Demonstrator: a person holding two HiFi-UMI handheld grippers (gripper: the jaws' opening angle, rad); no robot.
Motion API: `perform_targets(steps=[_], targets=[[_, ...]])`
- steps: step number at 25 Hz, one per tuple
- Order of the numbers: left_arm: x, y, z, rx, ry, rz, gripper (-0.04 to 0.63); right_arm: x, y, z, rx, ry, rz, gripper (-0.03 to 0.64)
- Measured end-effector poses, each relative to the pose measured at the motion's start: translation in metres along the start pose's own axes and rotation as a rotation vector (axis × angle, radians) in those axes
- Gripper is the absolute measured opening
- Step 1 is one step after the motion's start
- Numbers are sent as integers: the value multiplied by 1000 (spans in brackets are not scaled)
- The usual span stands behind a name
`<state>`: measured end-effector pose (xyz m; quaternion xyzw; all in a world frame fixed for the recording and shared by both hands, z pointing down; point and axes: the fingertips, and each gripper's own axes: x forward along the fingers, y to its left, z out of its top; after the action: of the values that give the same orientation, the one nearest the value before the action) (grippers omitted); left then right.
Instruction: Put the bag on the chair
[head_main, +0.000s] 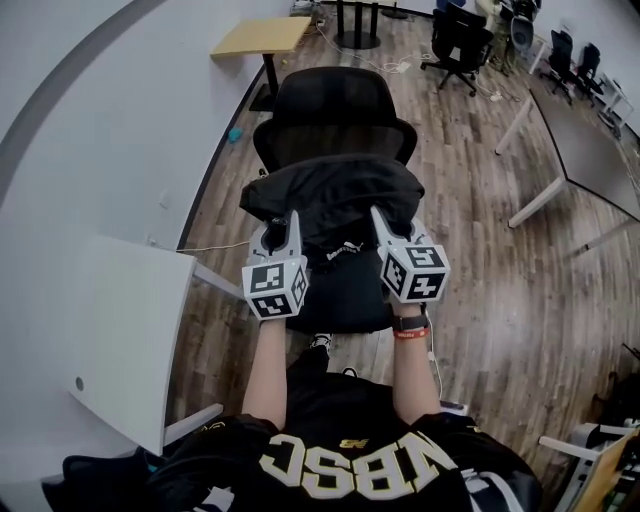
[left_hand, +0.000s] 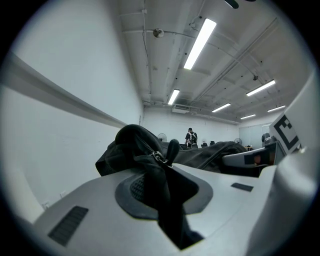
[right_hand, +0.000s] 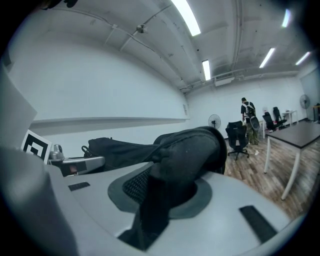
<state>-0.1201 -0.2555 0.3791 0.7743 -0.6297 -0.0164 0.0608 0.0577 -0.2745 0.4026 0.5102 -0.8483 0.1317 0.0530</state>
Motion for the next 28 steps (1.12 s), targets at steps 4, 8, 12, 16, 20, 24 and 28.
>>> perform_targets(steps=[4,8,12,16,20,24,28], targets=[[31,15,-8,-11,26,-4,63,30,-9,-2,11,20,-11,97],[52,30,-27,-21,72,1,63,56,-15,-16,22,64,-10,98],[75,35,-47,-12,121,8,63,77,-28,-36,45,110,-19,98],[100,44,-78,-10,191,8,63,101,-41,-61,76,165,-42,98],[120,51,-116,2,266,-5,63,123,-54,-88,106,224,-78,100],[134,58,-158,-3,342,-16,64,140,-65,-125,140,293,-97,98],[144,66,-197,-19,411,-22,64,155,-72,-160,169,354,-106,98]])
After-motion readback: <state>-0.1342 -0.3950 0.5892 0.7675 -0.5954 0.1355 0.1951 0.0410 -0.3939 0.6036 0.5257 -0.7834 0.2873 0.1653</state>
